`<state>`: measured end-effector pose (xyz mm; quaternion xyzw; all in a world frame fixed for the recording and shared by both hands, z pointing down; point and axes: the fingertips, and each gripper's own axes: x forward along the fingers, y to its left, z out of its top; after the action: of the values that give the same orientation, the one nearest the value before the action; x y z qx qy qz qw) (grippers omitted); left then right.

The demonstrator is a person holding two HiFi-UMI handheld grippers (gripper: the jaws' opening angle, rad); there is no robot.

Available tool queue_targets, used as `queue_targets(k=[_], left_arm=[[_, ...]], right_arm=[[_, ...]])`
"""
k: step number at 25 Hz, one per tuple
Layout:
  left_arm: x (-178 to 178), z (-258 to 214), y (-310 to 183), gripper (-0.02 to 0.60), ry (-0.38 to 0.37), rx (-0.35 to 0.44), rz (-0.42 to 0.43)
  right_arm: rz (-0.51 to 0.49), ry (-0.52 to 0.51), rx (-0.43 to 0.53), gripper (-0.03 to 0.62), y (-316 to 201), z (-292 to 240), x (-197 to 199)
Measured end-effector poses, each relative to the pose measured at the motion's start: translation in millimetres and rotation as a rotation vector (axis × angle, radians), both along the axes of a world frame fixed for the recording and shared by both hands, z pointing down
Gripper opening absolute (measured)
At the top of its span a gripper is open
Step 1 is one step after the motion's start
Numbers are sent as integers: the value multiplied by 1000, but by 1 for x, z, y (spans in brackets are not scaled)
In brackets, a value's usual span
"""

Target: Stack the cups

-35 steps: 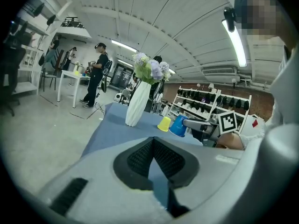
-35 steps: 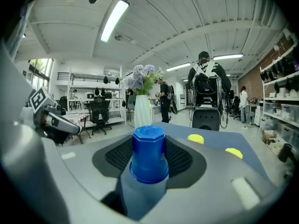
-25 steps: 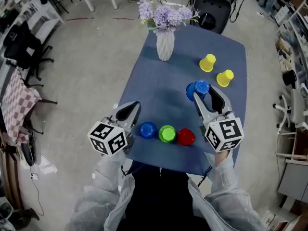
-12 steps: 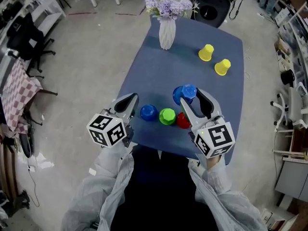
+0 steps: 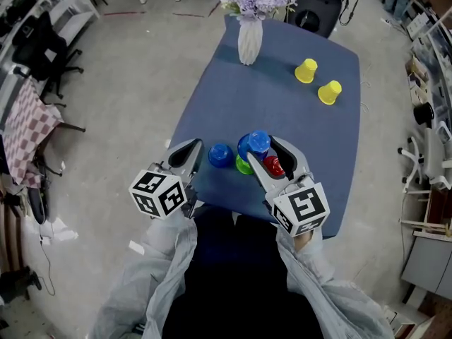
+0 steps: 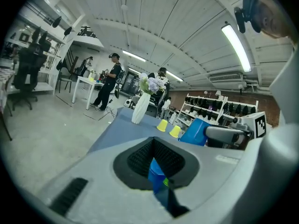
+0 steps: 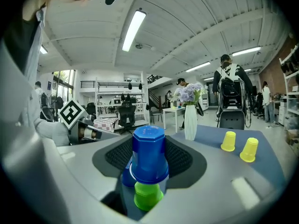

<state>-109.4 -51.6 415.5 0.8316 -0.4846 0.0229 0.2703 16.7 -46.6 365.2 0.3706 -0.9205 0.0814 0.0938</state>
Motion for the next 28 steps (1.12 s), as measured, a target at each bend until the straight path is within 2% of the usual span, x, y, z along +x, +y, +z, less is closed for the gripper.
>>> queue_targets(k=[9,28], left_arm=[[-7,5,8,-2,0,-14,-22],[-14,18,7,-2,-2,-48,-11]], right_arm=[[-81,43,8,225,12,19,-31],[-101,72,-2,232,12,47,-48]])
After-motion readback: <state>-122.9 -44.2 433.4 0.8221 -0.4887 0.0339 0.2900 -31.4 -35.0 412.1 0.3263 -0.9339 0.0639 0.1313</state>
